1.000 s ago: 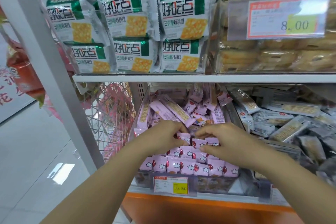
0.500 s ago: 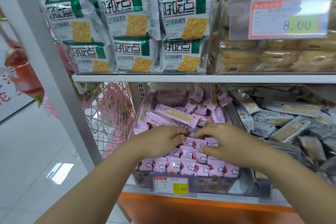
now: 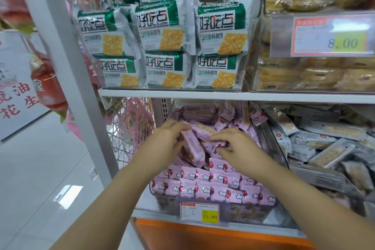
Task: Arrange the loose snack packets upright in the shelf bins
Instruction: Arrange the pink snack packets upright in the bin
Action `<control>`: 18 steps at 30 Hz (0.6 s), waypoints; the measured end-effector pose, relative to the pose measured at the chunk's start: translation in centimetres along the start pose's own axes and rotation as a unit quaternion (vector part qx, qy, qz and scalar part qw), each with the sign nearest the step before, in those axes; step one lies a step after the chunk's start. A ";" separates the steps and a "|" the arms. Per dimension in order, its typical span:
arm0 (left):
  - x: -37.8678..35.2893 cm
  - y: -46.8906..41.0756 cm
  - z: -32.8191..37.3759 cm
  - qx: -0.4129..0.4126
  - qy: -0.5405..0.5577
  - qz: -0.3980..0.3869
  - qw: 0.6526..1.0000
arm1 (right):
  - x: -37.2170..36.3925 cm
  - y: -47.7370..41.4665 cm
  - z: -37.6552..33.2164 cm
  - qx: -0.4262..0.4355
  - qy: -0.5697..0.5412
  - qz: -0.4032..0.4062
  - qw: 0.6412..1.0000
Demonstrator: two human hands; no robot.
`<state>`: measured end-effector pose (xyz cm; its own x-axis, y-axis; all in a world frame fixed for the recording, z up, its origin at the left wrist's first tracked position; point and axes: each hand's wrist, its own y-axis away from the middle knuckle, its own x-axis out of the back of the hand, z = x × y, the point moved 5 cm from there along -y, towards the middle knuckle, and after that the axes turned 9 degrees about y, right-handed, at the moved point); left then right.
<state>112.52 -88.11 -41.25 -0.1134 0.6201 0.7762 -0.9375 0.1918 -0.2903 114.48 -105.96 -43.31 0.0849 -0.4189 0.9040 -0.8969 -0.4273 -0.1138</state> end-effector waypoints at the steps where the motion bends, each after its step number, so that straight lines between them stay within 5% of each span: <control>1: 0.1 0.0 -0.4 0.006 0.000 0.009 1.000 | 0.3 0.3 0.0 -0.004 -0.017 0.025 1.000; 10: -1.3 -1.4 -0.3 -0.003 -0.166 -0.079 0.983 | 2.3 2.7 0.3 -0.030 -0.112 0.070 0.991; 18: -1.0 -1.8 -0.5 -0.007 -0.188 -0.134 0.973 | 3.5 3.6 1.8 -0.081 -0.222 0.114 0.965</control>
<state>114.46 -88.73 -41.78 0.0202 0.2248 0.9742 -0.9456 0.3208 -0.0545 112.33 -110.42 -41.33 0.0223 -0.8046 0.5934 -0.9671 -0.1677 -0.1911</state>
